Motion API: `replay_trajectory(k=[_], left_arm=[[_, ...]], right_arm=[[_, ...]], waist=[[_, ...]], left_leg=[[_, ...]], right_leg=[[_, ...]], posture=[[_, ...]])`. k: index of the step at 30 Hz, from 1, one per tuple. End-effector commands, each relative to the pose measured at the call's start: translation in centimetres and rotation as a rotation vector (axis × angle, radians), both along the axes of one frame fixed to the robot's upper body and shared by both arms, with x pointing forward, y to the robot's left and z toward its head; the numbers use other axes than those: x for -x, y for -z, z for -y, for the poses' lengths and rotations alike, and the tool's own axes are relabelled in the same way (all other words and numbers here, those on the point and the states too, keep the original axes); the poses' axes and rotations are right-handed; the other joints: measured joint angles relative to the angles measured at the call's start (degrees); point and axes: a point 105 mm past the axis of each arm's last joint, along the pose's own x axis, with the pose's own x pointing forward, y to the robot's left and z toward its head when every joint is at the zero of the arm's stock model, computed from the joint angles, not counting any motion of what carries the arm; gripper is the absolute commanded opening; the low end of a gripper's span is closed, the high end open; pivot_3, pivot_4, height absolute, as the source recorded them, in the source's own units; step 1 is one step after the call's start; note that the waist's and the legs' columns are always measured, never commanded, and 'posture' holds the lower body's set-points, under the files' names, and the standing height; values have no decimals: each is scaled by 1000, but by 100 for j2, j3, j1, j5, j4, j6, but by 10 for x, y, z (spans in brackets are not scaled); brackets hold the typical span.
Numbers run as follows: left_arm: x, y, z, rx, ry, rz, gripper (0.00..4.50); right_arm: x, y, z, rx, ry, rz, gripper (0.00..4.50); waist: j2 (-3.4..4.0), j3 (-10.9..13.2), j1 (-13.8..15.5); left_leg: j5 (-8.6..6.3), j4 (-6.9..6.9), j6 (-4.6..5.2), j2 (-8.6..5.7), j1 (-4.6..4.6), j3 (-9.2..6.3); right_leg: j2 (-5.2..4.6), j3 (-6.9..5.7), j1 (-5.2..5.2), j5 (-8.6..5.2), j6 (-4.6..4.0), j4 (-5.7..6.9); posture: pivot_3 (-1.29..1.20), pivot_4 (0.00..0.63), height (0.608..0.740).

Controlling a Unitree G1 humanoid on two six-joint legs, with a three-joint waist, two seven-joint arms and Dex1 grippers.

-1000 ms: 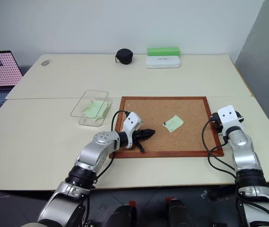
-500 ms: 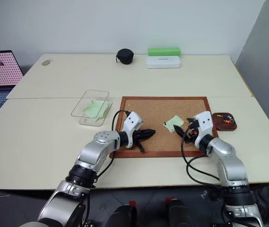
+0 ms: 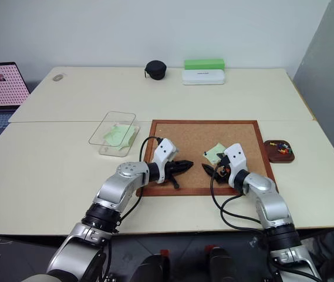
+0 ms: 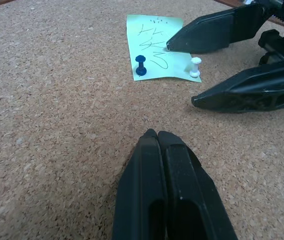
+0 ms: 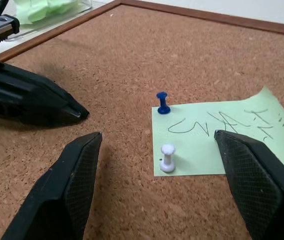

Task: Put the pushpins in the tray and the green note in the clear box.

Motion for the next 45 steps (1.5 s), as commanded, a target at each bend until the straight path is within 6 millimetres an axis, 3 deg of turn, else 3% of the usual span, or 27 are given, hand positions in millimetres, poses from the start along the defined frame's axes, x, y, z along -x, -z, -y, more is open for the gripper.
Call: replay_trajectory(k=[1, 15, 23, 29, 40, 42, 45], left_arm=[[5, 17, -6, -57, -8, -49, 0], [11, 20, -4, -60, 13, -48, 0], [11, 20, -2, -58, 13, -53, 0], [11, 21, -3, -59, 10, -59, 0], [10, 22, -3, -60, 8, -66, 0], [10, 22, -4, -61, 8, -65, 0], [11, 22, -4, -62, 10, -65, 0]], right_arm=[[-3, -11, -3, -10, -20, 51, 2819], [-7, -13, 6, -13, 22, 74, 49], [-6, -19, 5, -20, 12, 90, 49], [0, -46, 0, -89, -4, 149, 49], [-4, -59, 9, -88, 36, 177, 49], [-9, -61, 22, -22, 109, 226, 49], [-10, -54, 41, 215, 149, 300, 49]], waist=[[0, 0, 0], [0, 0, -9], [0, 0, -10], [0, 1, -3], [0, 0, -1], [0, 0, -1], [0, 0, 5]], left_leg=[[0, 0, 0, 0, 0, 0], [0, 0, 0, 1, 0, -1], [0, 0, 0, 1, 0, 0], [0, 0, 0, 0, -2, -1], [0, 0, 0, 0, -2, -1], [0, -1, 0, 0, -2, -1], [0, 0, 0, -1, -3, 0]], right_leg=[[0, 0, 0, 0, 0, 0], [1, 0, 0, 0, 0, 0], [1, 0, 0, 0, 0, 0], [0, 0, -1, 0, 0, 0], [0, 0, -2, 0, 0, 0], [0, -1, -2, 0, 0, 0], [-1, 0, -2, 0, 0, 0]], posture=[[0, 150, 740], [0, 150, 740], [0, 150, 740], [0, 150, 740], [0, 150, 740], [0, 150, 740], [0, 150, 740]])
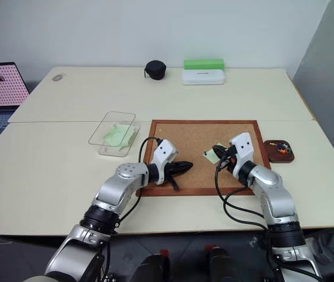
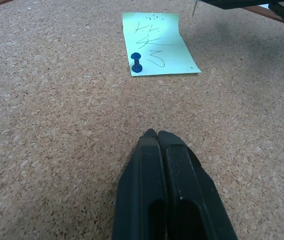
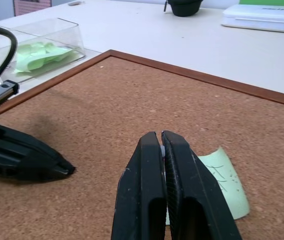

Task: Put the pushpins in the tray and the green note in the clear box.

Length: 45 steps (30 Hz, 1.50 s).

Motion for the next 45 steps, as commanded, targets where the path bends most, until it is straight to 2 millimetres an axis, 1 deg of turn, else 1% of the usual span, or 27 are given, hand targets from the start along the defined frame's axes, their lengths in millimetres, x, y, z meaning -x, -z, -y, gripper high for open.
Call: replay_trajectory(k=[1, 4, 5, 6, 8, 11, 16, 19, 22, 24, 25, 28, 32, 33, 42, 44, 45], left_arm=[[7, 22, -4, -54, -2, -74, 0], [8, 23, -4, -54, 0, -76, 0], [8, 23, -4, -54, 1, -76, 0], [8, 23, -4, -55, 2, -76, 0], [8, 24, -4, -56, 5, -76, 0], [7, 24, -2, -56, 11, -76, 0], [7, 23, -1, -56, 16, -75, 0], [7, 23, -2, -56, 15, -73, 0], [6, 23, -4, -58, 11, -71, 0], [5, 23, -5, -59, 6, -71, 0], [5, 23, -5, -59, 3, -71, 0], [5, 23, -5, -57, 0, -69, 0], [3, 22, -5, -56, -6, -67, 0], [3, 22, -6, -55, -8, -67, 0], [3, 23, -4, -54, -3, -68, 0], [3, 23, -4, -55, -2, -68, 0], [3, 23, -4, -55, -1, -68, 0]], right_arm=[[-3, -12, 34, 299, 108, 166, 49], [-5, -16, 74, 530, 233, 243, 49], [-6, -18, 85, 580, 269, 261, 49], [-6, -19, 91, 608, 290, 272, 49], [-8, -19, 111, 630, 350, 253, 49], [-10, -16, 124, 606, 395, 214, 49], [-15, -7, 137, 552, 457, 148, 49], [-16, -5, 146, 551, 504, 131, 49], [-19, -6, 150, 549, 526, 132, 49], [-21, -7, 151, 546, 533, 133, 485], [-21, -8, 152, 546, 540, 133, 592], [-22, -8, 154, 538, 546, 132, 1186], [-23, -7, 154, 538, 543, 128, 2101], [-23, -7, 155, 538, 545, 127, 2260], [-22, -9, 160, 547, 562, 132, 4171], [-22, -9, 160, 546, 565, 136, 4428], [-22, -10, 160, 544, 566, 139, 4428]], waist=[[0, 0, 3], [0, 0, 4], [1, 0, 2], [0, 0, 1], [0, 0, -6], [0, 0, -5], [0, 0, -4], [0, -1, 0], [1, -1, 1], [1, -1, -1], [1, -1, -1], [1, -1, -2], [1, -1, -1], [1, -1, -1], [1, -1, 0], [1, -1, 0], [1, -1, 0]], left_leg=[[0, 0, 0, -1, -1, 1], [0, -2, 0, -1, -1, 1], [0, -2, 0, -1, -1, 2], [0, -3, 0, -1, 1, 3], [0, -3, 0, 0, 2, 6], [0, -3, 0, 1, 3, 7], [0, -2, 0, 0, 2, 8], [0, -2, 0, 0, 2, 7], [0, -2, 0, -1, 1, 7], [0, -2, 0, -1, 2, 8], [0, -2, 0, 0, 2, 8], [0, -2, 0, 0, 3, 8], [0, -2, 0, 0, 2, 8], [0, -2, 0, 0, 2, 8], [0, -1, 0, -1, 2, 8], [0, -1, 0, -1, 2, 8], [0, -1, 0, -1, 2, 8]], right_leg=[[-1, 0, 0, 0, 0, 0], [-1, -1, 0, 0, 0, -5], [0, 0, 0, 0, 0, -5], [0, 2, 0, 0, 0, -4], [0, 4, 0, 0, 0, -4], [1, 6, 1, 0, 0, -4], [1, 8, 2, 0, 0, -4], [1, 7, 2, 0, 0, -3], [0, 7, 2, 0, 0, -5], [0, 8, 2, 0, 0, -4], [0, 8, 2, 0, 0, -4], [0, 8, 2, 0, 0, -4], [0, 8, 2, 0, 0, -4], [0, 8, 2, 0, 0, -4], [0, 8, 2, 0, 0, -4], [0, 8, 3, 0, 0, -3], [0, 8, 3, 0, 0, -3]], posture=[[0, 150, 740], [0, 150, 740], [0, 150, 740], [0, 150, 740], [0, 150, 740], [0, 150, 740], [0, 150, 740], [0, 150, 740], [0, 150, 740], [0, 150, 740], [0, 150, 740], [0, 150, 740], [0, 150, 740], [0, 150, 740], [0, 150, 740], [0, 150, 740], [0, 150, 740]])
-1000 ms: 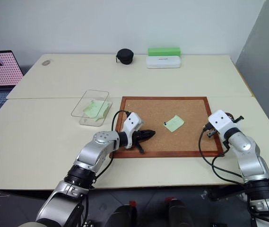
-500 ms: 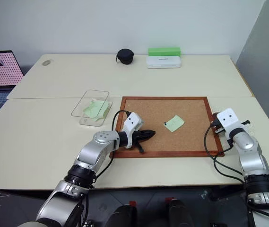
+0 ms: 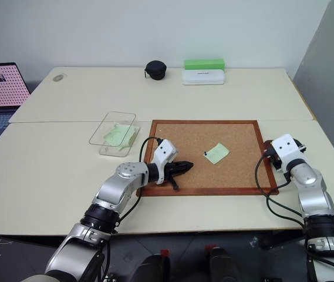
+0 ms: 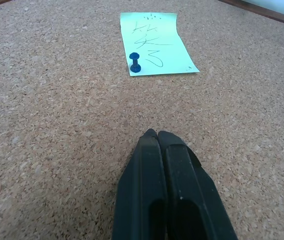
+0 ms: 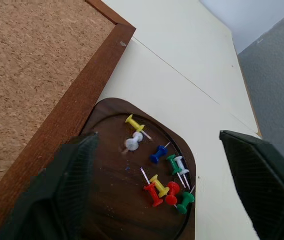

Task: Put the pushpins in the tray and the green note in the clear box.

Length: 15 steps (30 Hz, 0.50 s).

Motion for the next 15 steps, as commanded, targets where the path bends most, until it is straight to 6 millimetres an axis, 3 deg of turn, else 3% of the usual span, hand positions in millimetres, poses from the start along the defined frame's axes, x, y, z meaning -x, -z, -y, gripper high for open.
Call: replay_trajectory(k=[1, 5, 11, 15], left_arm=[[5, 22, -4, -54, -9, -69, 0], [4, 22, -4, -55, -12, -69, 0], [4, 21, -4, -54, -13, -71, 0], [4, 21, -4, -50, -16, -72, 0]], right_arm=[[-2, -23, 2, 5, 3, 85, 4428], [-1, -33, -20, -137, -83, 128, 4428], [16, -32, -107, -556, -410, 38, 4428], [24, -23, -146, -597, -519, -43, 4428]], waist=[[0, 0, 0], [0, 0, -1], [1, -1, 1], [1, -1, 1]], left_leg=[[0, 0, 0, 0, 0, 0], [0, 0, 0, 0, 0, 0], [0, 1, 0, 1, 0, -5], [0, 2, 0, 0, -1, -6]], right_leg=[[0, 0, 0, 0, 0, 0], [0, 0, 0, 0, 0, 0], [1, -3, 1, 0, 0, 3], [-1, -4, 1, 0, 0, 2]], posture=[[0, 150, 740], [0, 150, 740], [0, 150, 740], [0, 150, 740]])
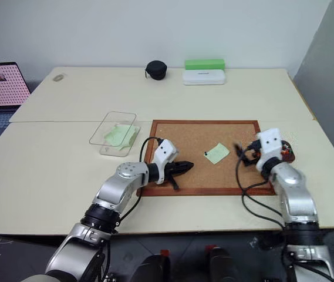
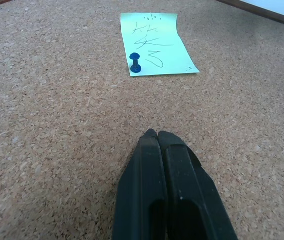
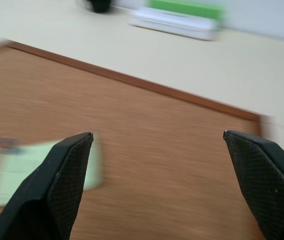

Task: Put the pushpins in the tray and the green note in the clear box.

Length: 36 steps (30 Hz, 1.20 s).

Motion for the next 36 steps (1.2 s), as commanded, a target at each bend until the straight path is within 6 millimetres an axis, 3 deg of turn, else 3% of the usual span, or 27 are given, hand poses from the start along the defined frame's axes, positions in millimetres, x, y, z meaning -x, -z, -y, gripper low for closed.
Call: replay_trajectory(k=[1, 8, 17, 21, 36], left_arm=[[3, 21, -5, -52, -19, -70, 0], [3, 21, -7, -58, -20, -68, 0], [2, 18, -8, -52, -37, -60, 0], [3, 19, -10, -52, -41, -61, 0], [1, 18, -9, -52, -49, -48, 0]], right_arm=[[5, -2, -29, 6, -97, -2, 4428], [-7, 8, -55, 37, -136, -22, 4428], [-21, 17, -70, 98, -141, -33, 4428], [-22, 23, -74, 114, -147, -48, 3803], [-28, 29, -73, 100, -121, -59, 666]], waist=[[0, 0, 0], [0, 0, 0], [0, 0, -2], [0, 0, -3], [1, -1, -4]], left_leg=[[0, 0, 0, 0, 0, 0], [0, 0, 0, 1, 2, -1], [0, 0, 0, 1, 1, -2], [0, 0, 0, 1, 1, -1], [0, 0, 0, 1, 2, -2]], right_leg=[[0, -1, 0, 0, 0, 0], [1, -3, -1, 0, 0, 0], [1, -4, -1, 0, 0, 1], [1, -4, -1, 0, 0, 1], [1, -4, -1, 0, 0, 2]], posture=[[0, 150, 740], [0, 150, 740], [0, 150, 740], [0, 150, 740], [0, 150, 740]])
